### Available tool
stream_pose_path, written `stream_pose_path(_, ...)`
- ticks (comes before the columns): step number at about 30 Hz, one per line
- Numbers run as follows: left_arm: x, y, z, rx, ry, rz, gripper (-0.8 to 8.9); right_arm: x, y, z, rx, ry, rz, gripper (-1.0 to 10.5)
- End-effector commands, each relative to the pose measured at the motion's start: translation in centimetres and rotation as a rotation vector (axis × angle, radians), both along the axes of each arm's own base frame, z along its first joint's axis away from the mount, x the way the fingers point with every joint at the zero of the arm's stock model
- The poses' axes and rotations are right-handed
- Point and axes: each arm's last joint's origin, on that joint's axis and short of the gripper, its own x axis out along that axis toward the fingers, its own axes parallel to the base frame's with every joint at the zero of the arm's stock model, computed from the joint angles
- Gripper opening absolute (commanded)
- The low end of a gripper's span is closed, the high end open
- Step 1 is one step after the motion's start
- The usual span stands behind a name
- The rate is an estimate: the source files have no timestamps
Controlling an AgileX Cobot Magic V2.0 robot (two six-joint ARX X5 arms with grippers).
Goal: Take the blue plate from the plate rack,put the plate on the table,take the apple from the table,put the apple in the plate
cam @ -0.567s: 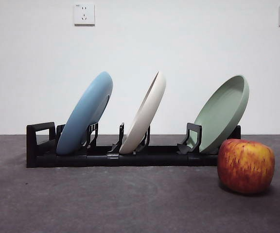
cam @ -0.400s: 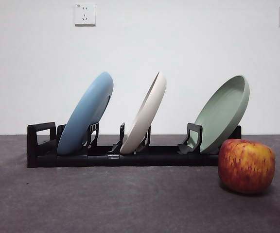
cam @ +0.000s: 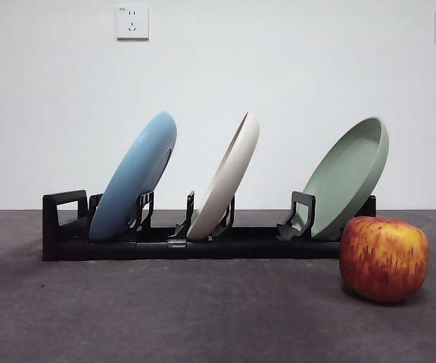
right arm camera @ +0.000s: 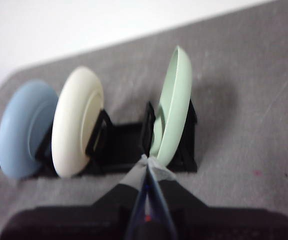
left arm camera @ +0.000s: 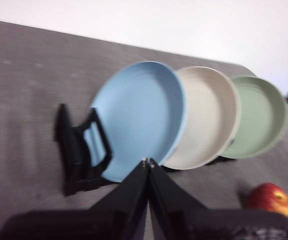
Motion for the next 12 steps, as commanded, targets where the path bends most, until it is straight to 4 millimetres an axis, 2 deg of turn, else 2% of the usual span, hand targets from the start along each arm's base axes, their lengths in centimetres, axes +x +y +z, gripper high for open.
stream_pose_path(1, 1.3, -0.2, 1.4, 0.022, 0.015, -0.083, -0.03, 1.1, 0.2, 1.2, -0.087, 0.036, 0.053, 0.0)
stream_pose_path(4, 2.7, -0.3, 2.5, 0.03, 0.07, -0.122, 0.08, 2.2, 0.4, 1.9, -0.137, 0.097, 0.104, 0.1)
stream_pose_path(5, 3.2, -0.4, 2.7, 0.032, 0.096, -0.122, 0.42, 2.5, 0.5, 2.0, -0.141, 0.115, 0.107, 0.2)
stream_pose_path(7, 4.1, -0.7, 3.0, 0.031, 0.127, -0.134, 2.02, 3.1, 0.6, 2.2, -0.146, 0.136, 0.11, 1.2)
stream_pose_path(8, 4.7, -0.9, 3.2, 0.033, 0.138, -0.142, 3.22, 3.5, 0.6, 2.2, -0.146, 0.144, 0.11, 2.3)
stream_pose_path(9, 5.4, -1.1, 3.4, 0.035, 0.15, -0.151, 3.46, 3.8, 0.7, 2.2, -0.147, 0.15, 0.11, 3.4)
stream_pose_path(10, 6.2, -1.5, 3.7, 0.035, 0.159, -0.163, 3.46, 4.0, 0.7, 2.1, -0.147, 0.158, 0.111, 3.9)
stream_pose_path(12, 7.8, -2.4, 4.4, 0.045, 0.18, -0.185, 3.46, 4.3, 0.7, 1.9, -0.148, 0.169, 0.111, 3.9)
